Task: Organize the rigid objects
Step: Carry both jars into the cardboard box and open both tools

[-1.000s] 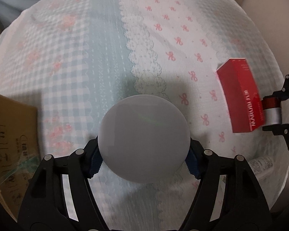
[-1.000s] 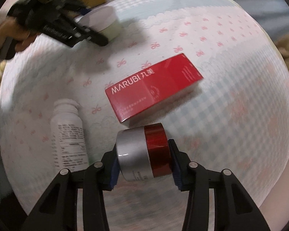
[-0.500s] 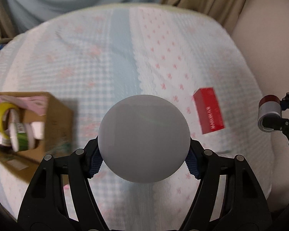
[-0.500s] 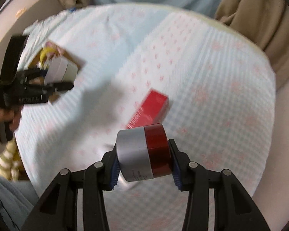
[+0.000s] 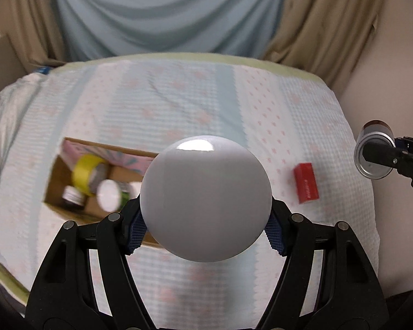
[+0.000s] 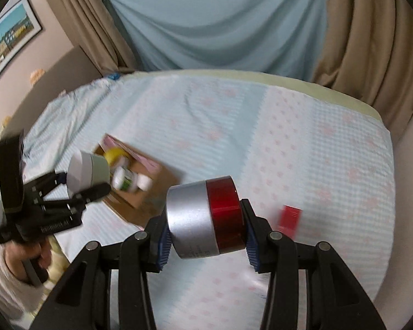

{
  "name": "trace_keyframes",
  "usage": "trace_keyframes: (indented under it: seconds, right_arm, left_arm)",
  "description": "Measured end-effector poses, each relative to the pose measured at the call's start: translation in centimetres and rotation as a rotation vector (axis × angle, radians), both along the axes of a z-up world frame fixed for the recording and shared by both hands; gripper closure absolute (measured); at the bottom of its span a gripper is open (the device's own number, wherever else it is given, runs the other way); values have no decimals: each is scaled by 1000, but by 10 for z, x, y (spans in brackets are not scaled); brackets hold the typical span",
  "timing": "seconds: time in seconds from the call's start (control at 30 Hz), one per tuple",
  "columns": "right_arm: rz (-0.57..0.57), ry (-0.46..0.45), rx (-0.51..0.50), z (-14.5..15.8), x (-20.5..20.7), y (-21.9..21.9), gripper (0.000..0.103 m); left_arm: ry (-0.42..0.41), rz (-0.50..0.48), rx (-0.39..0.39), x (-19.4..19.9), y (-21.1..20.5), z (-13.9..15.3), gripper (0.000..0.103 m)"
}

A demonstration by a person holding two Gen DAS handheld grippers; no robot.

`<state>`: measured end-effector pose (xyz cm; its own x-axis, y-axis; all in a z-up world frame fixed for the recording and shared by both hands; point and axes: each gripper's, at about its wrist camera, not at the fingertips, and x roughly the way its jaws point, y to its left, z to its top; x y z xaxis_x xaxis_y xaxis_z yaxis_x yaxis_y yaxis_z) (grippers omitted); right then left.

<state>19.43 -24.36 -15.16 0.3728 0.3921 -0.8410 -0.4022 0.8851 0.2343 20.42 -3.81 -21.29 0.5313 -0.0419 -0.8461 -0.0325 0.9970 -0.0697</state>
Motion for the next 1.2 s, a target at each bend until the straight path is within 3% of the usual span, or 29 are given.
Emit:
trace_keyframes:
  seconds: [0.2, 0.43, 0.67, 0.97, 1.2]
  right_arm:
    - [-40, 10, 17, 11, 0, 85, 62]
    - [-117, 84, 11, -17, 7, 170, 62]
    - [-241, 199, -43, -81, 14, 234, 62]
    - [-315, 344, -114, -169, 13, 272, 62]
    - [-308, 400, -160, -208, 15, 282, 62]
  left_arm:
    - [2, 6, 3, -4, 68, 8, 35]
    - [67, -35, -12, 2, 153, -26, 35]
    - [146, -133, 40, 24, 202, -86, 35]
    - [204, -243, 59, 38, 213, -155, 35]
    - [242, -219, 10, 39, 227, -188, 35]
